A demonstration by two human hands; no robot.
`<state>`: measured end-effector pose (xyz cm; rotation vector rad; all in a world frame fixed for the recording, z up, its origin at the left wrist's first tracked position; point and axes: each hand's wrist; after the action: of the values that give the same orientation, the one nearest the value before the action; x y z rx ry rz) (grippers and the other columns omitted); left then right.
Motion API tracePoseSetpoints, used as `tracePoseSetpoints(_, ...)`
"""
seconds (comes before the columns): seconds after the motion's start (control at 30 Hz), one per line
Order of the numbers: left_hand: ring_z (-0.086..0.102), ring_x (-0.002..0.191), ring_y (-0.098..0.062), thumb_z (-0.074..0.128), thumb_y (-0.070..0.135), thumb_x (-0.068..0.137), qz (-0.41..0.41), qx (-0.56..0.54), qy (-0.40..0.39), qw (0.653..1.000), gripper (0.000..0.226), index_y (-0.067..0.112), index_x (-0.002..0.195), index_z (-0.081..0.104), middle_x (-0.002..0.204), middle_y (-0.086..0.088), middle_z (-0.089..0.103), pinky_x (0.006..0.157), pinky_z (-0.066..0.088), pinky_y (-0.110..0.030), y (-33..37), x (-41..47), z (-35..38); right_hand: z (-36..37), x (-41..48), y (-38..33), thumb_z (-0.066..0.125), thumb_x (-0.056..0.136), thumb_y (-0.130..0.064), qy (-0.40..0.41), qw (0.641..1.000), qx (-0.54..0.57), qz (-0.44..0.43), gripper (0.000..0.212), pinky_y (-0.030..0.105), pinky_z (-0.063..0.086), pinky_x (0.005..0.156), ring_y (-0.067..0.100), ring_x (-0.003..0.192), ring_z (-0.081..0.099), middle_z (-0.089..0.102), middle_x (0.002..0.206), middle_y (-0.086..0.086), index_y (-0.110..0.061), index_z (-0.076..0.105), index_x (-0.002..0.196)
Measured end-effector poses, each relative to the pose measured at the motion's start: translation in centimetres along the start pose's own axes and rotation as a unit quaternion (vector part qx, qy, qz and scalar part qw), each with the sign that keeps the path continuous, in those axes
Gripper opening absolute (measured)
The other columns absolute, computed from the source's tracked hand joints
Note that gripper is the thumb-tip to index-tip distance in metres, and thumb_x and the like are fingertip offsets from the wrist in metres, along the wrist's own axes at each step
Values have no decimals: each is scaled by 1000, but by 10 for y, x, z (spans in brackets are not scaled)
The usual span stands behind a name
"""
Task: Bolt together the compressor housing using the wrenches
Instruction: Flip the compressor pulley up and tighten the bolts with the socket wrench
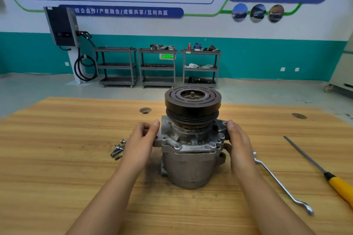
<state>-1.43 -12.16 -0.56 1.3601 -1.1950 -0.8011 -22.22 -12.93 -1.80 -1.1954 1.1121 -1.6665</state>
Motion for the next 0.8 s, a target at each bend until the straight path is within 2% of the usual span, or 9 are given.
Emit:
tracePoseSetpoints(0.07, 62, 95, -11, 54, 45, 88, 83, -30, -1, 996, 15, 33, 92, 63, 98, 9, 67, 71, 49, -24, 1, -2, -3, -6, 0, 0, 55, 74, -50, -35, 998, 53, -13, 34, 22, 47, 66, 6, 80, 63, 69, 86, -7, -22, 66, 89)
tracePoseSetpoints(0.13, 62, 98, -3, 63, 44, 83, 111, -84, -53, 989, 11, 42, 92, 69, 102, 13, 70, 70, 49, -14, 3, -3, -7, -10, -1, -3, 55, 76, -40, -88, 992, 90, -8, 32, 23, 49, 70, 8, 87, 64, 70, 92, -5, -17, 66, 96)
tracePoseSetpoints(0.2, 62, 102, -1, 65, 42, 77, 118, -115, -97, 982, 18, 47, 93, 70, 107, 15, 70, 75, 50, -15, 3, -4, -10, -12, -1, -6, 55, 78, -30, -117, 988, 98, -14, 31, 21, 51, 71, 8, 88, 65, 71, 93, -5, -11, 65, 100)
tracePoseSetpoints(0.33, 60, 112, -14, 72, 42, 68, 100, -156, -123, 975, 41, 35, 108, 67, 117, 6, 67, 76, 51, -22, 1, -6, -8, -11, -5, -7, 55, 76, -21, -118, 986, 115, -19, 27, 18, 51, 66, 5, 77, 65, 71, 83, -7, -7, 63, 99)
tracePoseSetpoints(0.53, 66, 101, -16, 74, 34, 68, 82, -215, -165, 959, 43, 26, 109, 68, 112, -1, 70, 72, 52, -21, -2, -4, -8, -7, -8, -2, 57, 76, -26, -90, 988, 122, -24, 27, 18, 50, 64, 7, 76, 66, 72, 81, -8, -12, 64, 97)
tracePoseSetpoints(0.6, 65, 102, -18, 78, 33, 65, 77, -225, -155, 959, 51, 21, 113, 65, 112, -2, 70, 72, 53, -22, -4, -3, -5, -5, -9, 0, 59, 75, -31, -75, 990, 120, -29, 28, 19, 50, 64, 9, 78, 65, 71, 84, -6, -15, 67, 97)
tracePoseSetpoints(0.67, 66, 101, -18, 71, 35, 64, 77, -231, -143, 959, 53, 17, 113, 65, 111, -4, 70, 72, 53, -22, -3, -1, -4, -4, -11, 1, 60, 74, -36, -68, 990, 119, -31, 27, 20, 51, 65, 12, 80, 65, 72, 86, -5, -20, 71, 93)
tracePoseSetpoints(0.8, 66, 77, -4, 63, 29, 71, 134, -164, -132, 968, 46, 8, 112, 65, 96, 3, 73, 59, 48, -13, 4, -1, -7, 0, -14, -1, 56, 79, -31, -66, 986, 151, -6, 25, 20, 51, 56, 9, 73, 67, 73, 84, -4, -17, 67, 95)
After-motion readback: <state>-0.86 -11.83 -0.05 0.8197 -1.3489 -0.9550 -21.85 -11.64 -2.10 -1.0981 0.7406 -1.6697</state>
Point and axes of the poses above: each hand's wrist, its own x-axis towards the middle knuckle, its own z-axis out of the palm, y = z × x
